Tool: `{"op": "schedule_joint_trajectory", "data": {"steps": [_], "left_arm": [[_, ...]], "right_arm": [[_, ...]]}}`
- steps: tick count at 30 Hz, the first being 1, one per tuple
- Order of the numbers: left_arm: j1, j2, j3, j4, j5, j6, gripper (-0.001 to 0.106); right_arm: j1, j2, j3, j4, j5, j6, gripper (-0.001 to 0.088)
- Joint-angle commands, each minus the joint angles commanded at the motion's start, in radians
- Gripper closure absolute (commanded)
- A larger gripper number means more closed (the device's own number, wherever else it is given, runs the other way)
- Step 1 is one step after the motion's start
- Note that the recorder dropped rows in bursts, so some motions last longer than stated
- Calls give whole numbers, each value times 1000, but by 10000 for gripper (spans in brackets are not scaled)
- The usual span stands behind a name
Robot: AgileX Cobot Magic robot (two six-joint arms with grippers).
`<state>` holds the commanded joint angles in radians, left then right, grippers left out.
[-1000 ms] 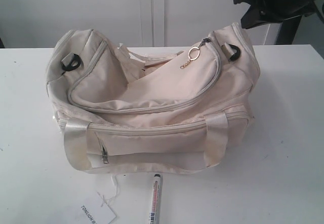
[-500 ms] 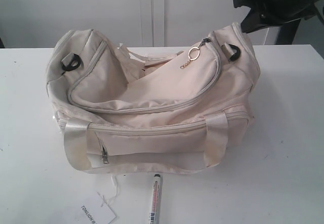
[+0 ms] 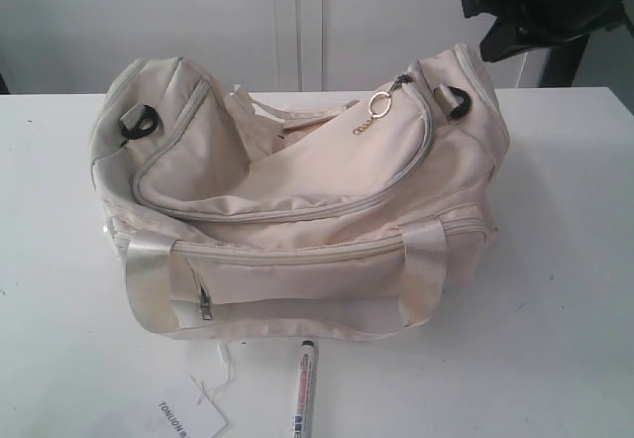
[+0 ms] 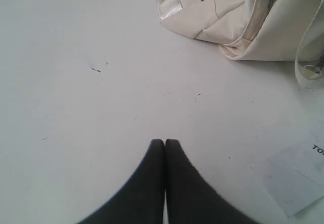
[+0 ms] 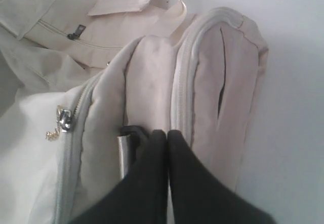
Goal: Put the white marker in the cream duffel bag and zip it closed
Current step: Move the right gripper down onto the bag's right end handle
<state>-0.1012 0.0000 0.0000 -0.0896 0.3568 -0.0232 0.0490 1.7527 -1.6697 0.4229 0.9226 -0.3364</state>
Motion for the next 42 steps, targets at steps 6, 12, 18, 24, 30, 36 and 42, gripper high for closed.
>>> {"op": "schedule_joint_trajectory", "data": {"steps": [6, 12, 18, 24, 30, 36, 42], "left_arm": [[0, 0, 0, 0, 0, 0, 1053], [0, 0, 0, 0, 0, 0, 1053], [0, 0, 0, 0, 0, 0, 1053], [0, 0, 0, 0, 0, 0, 1053], [0, 0, 0, 0, 0, 0, 1053], [0, 0, 0, 0, 0, 0, 1053], [0, 0, 0, 0, 0, 0, 1053]], "right_arm": [[2, 30, -81, 41, 45, 4, 868], [2, 72, -88, 62, 38, 4, 868], [2, 96, -88, 48, 8, 4, 864], [2, 125, -88, 16, -14, 12, 708], [2, 147, -88, 18, -12, 25, 569], [2, 164, -88, 26, -28, 25, 438], [2, 176, -88, 35, -28, 35, 431]]}}
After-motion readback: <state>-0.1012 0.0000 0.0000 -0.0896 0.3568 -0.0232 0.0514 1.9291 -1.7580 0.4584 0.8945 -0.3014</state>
